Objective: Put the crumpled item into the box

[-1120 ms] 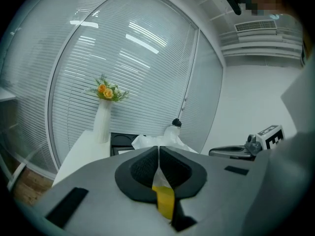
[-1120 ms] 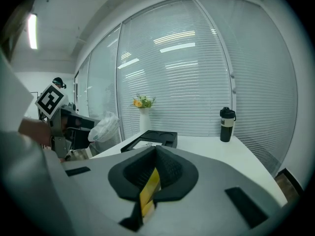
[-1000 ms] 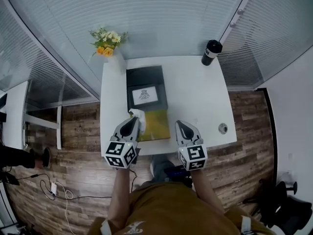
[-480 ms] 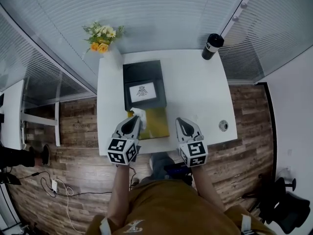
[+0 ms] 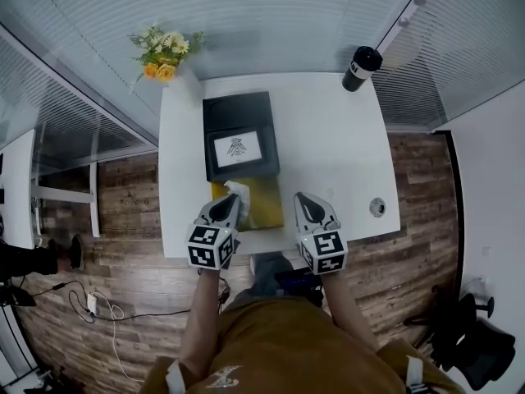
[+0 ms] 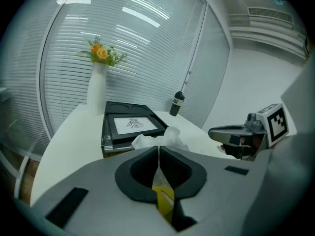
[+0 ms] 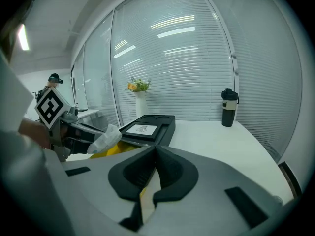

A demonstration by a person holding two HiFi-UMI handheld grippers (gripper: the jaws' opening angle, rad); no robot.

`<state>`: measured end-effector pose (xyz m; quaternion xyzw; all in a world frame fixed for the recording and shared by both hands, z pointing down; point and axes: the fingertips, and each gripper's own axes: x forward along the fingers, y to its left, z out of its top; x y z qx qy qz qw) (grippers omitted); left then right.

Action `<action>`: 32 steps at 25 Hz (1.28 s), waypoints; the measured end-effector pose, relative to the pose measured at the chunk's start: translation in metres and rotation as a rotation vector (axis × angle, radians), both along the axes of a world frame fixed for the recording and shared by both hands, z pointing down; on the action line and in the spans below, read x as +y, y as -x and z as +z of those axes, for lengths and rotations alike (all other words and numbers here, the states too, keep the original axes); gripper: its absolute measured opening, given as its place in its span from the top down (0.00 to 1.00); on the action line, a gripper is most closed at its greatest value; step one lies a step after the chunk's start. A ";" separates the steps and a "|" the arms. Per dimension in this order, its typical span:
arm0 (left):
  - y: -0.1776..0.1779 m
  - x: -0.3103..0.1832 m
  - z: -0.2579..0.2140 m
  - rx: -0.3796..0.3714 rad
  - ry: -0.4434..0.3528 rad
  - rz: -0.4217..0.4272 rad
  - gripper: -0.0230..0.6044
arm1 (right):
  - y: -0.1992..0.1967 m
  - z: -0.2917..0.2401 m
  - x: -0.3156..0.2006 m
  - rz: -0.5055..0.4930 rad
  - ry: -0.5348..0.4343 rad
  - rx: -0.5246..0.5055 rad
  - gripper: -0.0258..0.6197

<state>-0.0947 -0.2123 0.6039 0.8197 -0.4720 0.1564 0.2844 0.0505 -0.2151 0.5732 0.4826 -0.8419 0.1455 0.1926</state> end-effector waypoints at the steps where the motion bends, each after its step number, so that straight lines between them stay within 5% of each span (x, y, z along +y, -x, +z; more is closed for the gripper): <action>1: 0.001 -0.001 0.004 -0.013 0.013 -0.007 0.91 | 0.000 0.002 -0.002 -0.002 0.004 0.001 0.94; 16: -0.020 -0.011 0.051 -0.141 0.212 0.098 0.91 | -0.013 0.034 -0.017 0.018 0.085 -0.003 0.94; 32: -0.034 -0.005 0.078 -0.256 0.291 0.196 0.90 | -0.018 0.041 -0.026 0.029 0.102 -0.008 0.94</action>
